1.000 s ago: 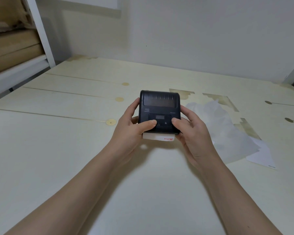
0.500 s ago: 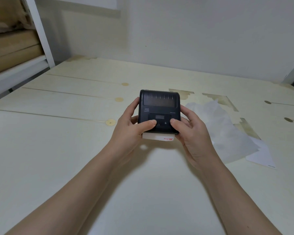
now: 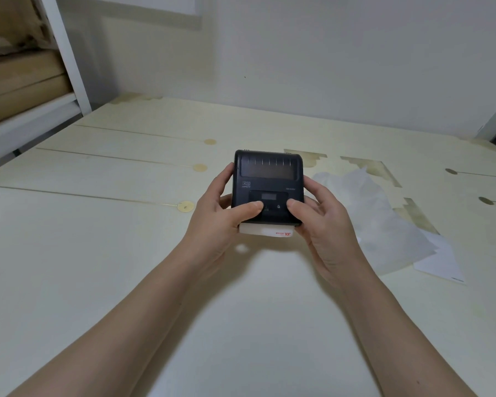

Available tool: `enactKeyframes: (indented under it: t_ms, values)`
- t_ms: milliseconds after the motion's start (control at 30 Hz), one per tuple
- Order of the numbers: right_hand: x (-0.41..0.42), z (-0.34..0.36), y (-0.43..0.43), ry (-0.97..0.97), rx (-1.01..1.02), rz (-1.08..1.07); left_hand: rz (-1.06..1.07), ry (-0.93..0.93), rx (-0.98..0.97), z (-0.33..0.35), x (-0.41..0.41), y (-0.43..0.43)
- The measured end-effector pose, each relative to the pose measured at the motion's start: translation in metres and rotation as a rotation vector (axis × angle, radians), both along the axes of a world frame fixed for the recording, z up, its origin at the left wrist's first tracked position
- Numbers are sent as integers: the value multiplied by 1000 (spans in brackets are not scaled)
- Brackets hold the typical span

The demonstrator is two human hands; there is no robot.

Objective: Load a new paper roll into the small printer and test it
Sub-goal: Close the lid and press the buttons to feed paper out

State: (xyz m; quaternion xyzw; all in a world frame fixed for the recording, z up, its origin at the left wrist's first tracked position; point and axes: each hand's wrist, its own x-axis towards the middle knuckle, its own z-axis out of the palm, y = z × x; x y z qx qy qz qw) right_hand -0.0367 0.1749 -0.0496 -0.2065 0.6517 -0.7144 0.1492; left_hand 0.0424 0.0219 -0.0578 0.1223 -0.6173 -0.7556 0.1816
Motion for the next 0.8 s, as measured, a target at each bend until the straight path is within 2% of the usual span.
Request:
enactKeyframes:
  t_ms: [800]
  values:
    - [0, -1, -1, 43, -1, 6, -14, 33, -20, 3, 2, 0]
